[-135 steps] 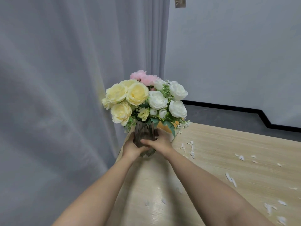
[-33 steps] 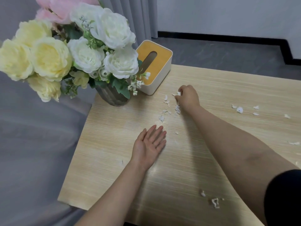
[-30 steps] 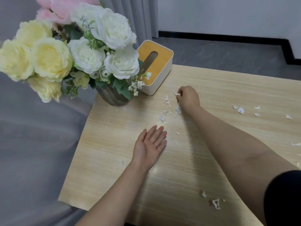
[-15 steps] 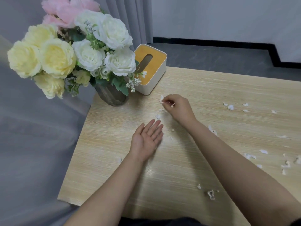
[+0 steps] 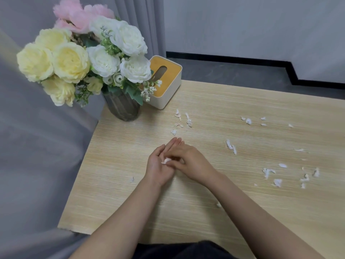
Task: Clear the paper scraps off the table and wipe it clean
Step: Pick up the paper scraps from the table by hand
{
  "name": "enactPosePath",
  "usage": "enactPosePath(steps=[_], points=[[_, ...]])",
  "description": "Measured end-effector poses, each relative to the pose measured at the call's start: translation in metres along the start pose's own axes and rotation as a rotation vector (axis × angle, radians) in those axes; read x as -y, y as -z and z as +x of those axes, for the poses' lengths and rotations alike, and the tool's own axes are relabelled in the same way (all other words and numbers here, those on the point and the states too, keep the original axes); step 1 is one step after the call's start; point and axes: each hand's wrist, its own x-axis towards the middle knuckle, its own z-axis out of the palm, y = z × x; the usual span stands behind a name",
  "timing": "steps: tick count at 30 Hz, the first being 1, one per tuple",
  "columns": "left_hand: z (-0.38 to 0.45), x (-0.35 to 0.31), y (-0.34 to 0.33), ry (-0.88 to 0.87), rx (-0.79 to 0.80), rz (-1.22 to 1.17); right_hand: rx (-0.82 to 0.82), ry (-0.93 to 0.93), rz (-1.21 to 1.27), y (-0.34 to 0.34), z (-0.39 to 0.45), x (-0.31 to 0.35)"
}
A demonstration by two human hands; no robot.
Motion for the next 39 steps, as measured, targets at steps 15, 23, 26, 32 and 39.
enactPosePath(steps=[15,23,26,32,39], points=[[0.001,-0.012,0.011,0.025,-0.057,0.092,-0.284,-0.416,0.021,0.041,0.061,-0.081],[0.002,-0.016,0.016,0.039,-0.047,0.075,-0.078,-0.460,-0.139,0.032,0.104,-0.110],[0.005,-0.023,0.015,0.024,-0.049,0.088,-0.044,-0.456,-0.203,0.028,0.108,-0.113],[0.006,-0.025,0.015,0.019,-0.054,0.079,-0.103,-0.429,-0.160,0.022,0.105,-0.116],[0.004,-0.018,0.024,0.043,-0.088,0.088,-0.236,-0.440,-0.136,0.008,0.087,-0.108]])
